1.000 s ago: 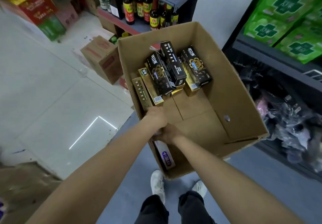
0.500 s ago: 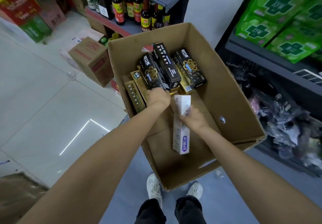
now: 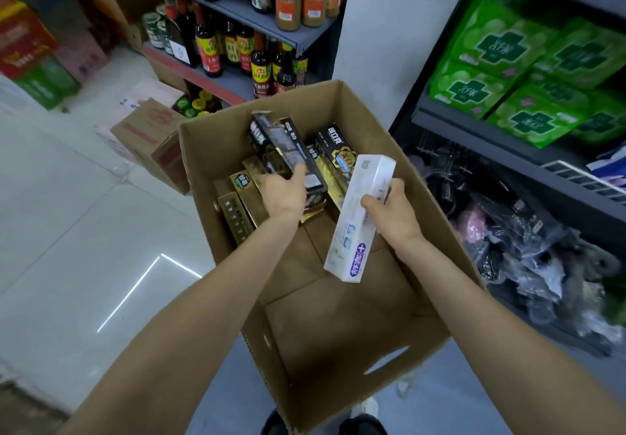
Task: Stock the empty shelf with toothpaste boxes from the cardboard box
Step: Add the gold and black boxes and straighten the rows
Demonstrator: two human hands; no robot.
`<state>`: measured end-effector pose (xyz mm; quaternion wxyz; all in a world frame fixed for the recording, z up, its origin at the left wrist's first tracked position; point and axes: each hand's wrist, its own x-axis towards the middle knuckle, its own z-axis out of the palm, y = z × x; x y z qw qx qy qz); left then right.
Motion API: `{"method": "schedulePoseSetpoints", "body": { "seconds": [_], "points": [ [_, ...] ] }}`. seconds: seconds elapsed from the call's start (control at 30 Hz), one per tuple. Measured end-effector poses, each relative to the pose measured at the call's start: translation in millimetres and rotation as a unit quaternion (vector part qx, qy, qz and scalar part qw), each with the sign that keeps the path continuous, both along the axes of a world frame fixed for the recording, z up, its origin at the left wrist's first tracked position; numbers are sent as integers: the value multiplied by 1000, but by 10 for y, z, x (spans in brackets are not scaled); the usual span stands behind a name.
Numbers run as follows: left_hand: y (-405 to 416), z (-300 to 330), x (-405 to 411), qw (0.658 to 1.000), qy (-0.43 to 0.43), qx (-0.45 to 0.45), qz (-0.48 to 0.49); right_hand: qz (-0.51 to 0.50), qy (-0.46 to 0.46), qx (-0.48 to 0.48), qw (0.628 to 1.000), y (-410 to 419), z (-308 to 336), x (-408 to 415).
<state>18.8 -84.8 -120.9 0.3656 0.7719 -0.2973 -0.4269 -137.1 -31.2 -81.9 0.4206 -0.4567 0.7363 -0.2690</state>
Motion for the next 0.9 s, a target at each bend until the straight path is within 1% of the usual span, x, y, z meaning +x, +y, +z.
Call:
{"method": "schedulePoseSetpoints", "body": {
  "seconds": [0.03, 0.1, 0.2, 0.27, 0.33, 0.4, 0.5, 0.57, 0.63, 0.7, 0.8, 0.87, 0.9],
  "points": [
    [29, 105, -89, 999, 17, -30, -21, -7, 2, -25, 1000, -35, 75, -43],
    [41, 383, -288, 991, 56, -74, -97, -16, 0, -76, 997, -101, 251, -168],
    [-40, 838, -616, 968, 96, -93, -212, -39, -20, -143, 989, -209, 562, -491],
    [-80, 1104, -905, 952, 123, -97, -261, -58, -55, -195, 978, -265, 770, -805],
    [-134, 1303, -1255, 944, 146, -103, -278, -75, -98, -237, 964, -306, 993, -1155],
    [-195, 1508, -1657, 942, 156, -109, -277, -87, -145, -253, 953, -365, 1207, -1560],
    [-272, 1857, -2298, 933, 170, -143, -283, -91, -209, -248, 942, -461, 1540, -2217],
    [-305, 2075, -2715, 927, 195, -155, -280, -81, -231, -224, 943, -539, 1784, -2670],
    [-343, 2280, -3113, 921, 223, -168, -271, -52, -197, -203, 958, -597, 2016, -3123],
    [-409, 2403, -3460, 914, 232, -182, -278, -30, -154, -207, 966, -651, 2216, -3521],
    [-548, 2536, -3889, 909, 230, -203, -284, -54, -110, -237, 964, -791, 2462, -4034],
    [-685, 2623, -4119, 906, 225, -215, -288, -68, -57, -244, 966, -934, 2596, -4322],
    [-772, 2659, -4214, 903, 228, -222, -288, -83, -45, -241, 966, -1018, 2654, -4445]
  ]
}}
